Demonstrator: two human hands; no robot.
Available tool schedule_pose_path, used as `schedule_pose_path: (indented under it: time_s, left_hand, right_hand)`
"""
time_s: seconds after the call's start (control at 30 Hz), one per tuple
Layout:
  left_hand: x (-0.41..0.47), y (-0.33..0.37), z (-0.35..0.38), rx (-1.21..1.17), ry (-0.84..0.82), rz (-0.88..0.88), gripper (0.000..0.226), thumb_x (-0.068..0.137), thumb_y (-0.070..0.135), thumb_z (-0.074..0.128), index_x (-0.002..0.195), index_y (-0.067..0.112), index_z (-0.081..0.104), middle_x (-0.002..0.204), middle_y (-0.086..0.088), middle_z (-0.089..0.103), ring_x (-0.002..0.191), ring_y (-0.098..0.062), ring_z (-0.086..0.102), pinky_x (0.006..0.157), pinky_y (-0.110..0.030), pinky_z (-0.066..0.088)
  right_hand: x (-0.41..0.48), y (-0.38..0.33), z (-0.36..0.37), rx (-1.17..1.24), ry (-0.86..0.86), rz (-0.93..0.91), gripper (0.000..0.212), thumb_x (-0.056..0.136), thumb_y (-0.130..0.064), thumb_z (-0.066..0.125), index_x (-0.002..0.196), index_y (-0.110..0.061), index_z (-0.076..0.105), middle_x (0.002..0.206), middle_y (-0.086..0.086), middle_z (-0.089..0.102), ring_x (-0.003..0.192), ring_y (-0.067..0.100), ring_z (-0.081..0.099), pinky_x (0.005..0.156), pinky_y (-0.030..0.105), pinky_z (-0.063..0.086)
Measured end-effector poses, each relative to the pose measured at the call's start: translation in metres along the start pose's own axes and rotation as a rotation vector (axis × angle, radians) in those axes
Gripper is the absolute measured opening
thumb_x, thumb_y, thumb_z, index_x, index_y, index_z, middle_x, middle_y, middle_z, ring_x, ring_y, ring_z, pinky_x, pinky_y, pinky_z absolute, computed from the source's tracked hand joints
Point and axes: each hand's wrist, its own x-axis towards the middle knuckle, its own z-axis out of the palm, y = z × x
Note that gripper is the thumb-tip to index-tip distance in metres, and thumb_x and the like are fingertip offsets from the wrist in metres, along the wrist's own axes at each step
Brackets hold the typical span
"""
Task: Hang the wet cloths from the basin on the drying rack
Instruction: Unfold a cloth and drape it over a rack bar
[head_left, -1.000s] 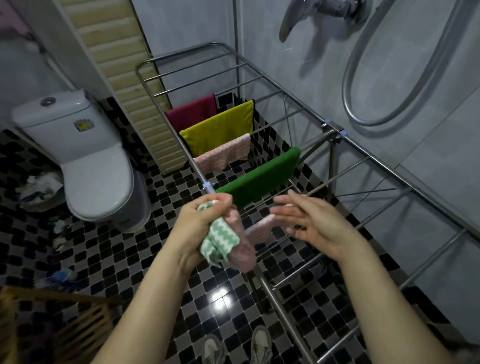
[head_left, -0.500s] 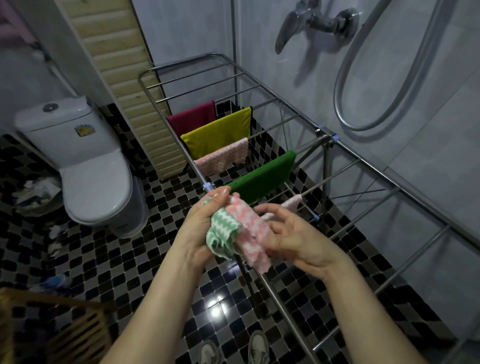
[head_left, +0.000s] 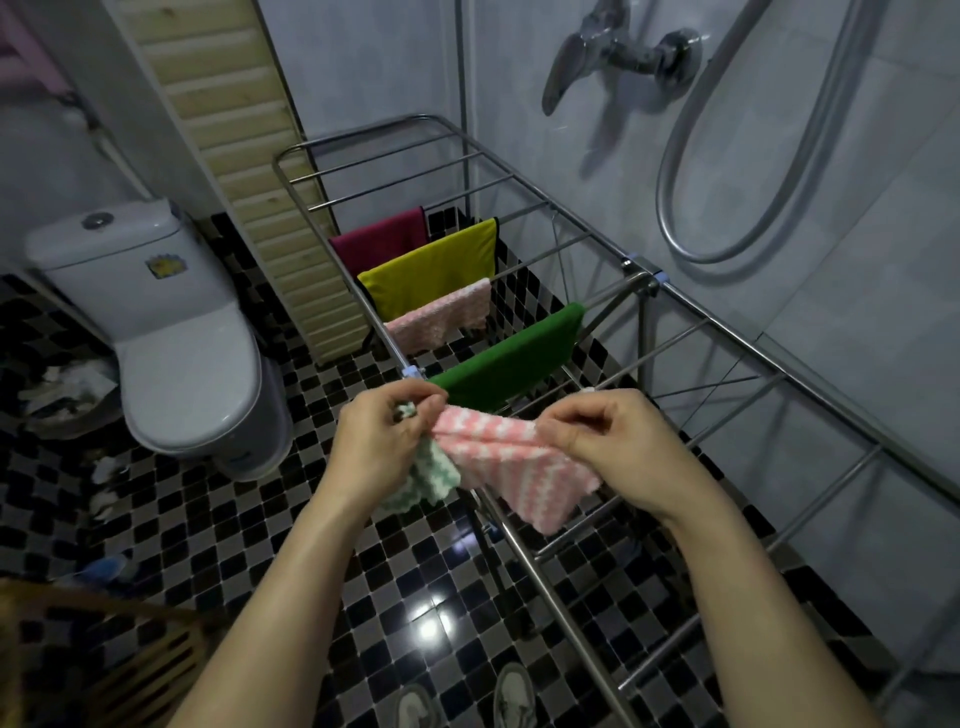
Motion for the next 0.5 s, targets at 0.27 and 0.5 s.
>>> schedule_pose_path:
  time_s: [0.27,0.5]
  left_hand:
    - [-0.003,0.011,-0.011,-0.175,0.061,-0.135,0.013,0.092,0.024,0.060,0.088,0.025,0.072,0.092,0.005,0.071,0.090,-0.013,0.065,0.082,-0.032,0.051]
    - [-0.018,0.063,0.055,-0.127,-0.490,0.121,0.035,0.077,0.037,0.074,0.110,0.028,0.068,0.095,0.016,0.071,0.081,0.001,0.065,0.073,-0.022,0.053]
  right_hand:
    - [-0.004,-0.004,-0.016,-0.266,0.114,-0.097,0.018,0.098,-0.023,0.049,0.082,-0.023,0.056,0.091,-0.017,0.052,0.082,-0.009,0.050,0.076,0.014,0.037]
    - [-0.004,-0.017,-0.023,-0.400,0.126,-0.189,0.014,0.097,-0.026,0.051,0.085,-0.022,0.058,0.078,-0.010,0.059,0.074,-0.001,0.056,0.062,0.017,0.042]
